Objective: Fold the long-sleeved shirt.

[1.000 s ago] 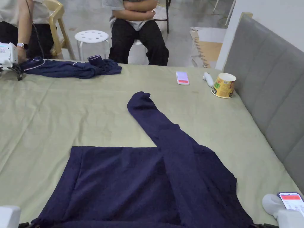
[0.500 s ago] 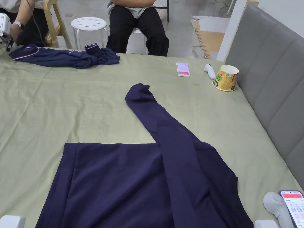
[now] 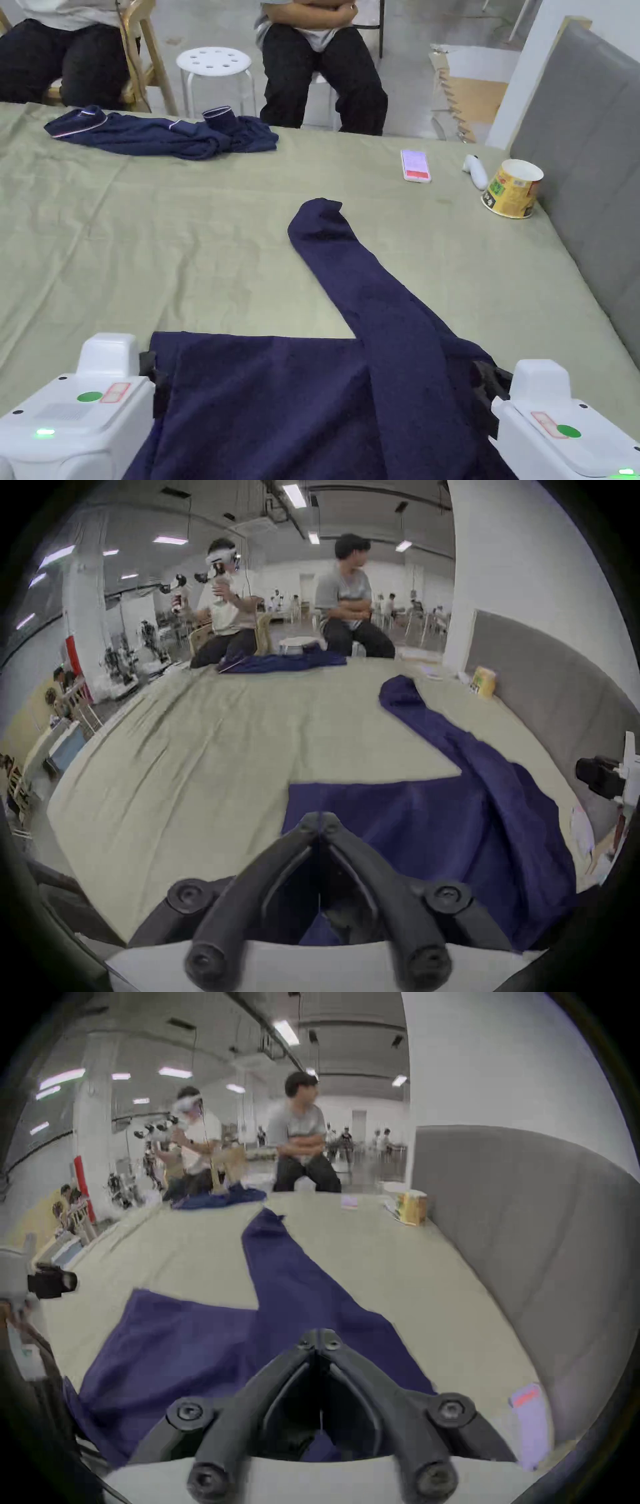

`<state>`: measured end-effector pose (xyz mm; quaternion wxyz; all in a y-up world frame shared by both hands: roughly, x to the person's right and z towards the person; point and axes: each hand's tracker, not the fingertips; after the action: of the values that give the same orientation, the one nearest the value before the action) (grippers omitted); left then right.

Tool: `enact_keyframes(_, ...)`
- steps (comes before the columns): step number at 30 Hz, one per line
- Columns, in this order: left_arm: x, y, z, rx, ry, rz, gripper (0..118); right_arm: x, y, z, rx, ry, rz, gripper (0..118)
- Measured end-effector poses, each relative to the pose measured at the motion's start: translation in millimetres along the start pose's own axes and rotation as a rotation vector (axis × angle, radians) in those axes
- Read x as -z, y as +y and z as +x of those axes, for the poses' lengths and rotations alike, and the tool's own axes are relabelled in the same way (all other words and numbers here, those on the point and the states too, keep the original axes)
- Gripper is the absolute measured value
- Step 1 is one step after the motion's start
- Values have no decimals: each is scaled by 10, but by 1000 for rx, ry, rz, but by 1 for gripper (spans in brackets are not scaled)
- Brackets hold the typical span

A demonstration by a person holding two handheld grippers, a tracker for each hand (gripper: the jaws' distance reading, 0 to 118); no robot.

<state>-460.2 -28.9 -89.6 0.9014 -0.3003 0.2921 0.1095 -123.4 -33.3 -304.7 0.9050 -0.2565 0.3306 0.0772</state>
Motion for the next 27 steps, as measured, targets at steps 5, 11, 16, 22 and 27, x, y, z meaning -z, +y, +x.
enact_keyframes(5,587,268,293,-19,-71,-9,3,911,374,-324,-20,85,-11,28)
enact_keyframes(11,1223,463,365,-28,-124,-24,3,2806,1079,-499,-18,186,-146,117)
enact_keyframes(16,1558,545,406,-39,-140,-32,3,4118,1672,-586,-15,188,-244,117)
enact_keyframes(22,1632,627,370,-71,-141,-21,3,4739,1917,-697,29,212,-379,31)
enact_keyframes(27,1521,645,379,-84,-150,-10,3,4227,1924,-759,-83,201,-313,3)
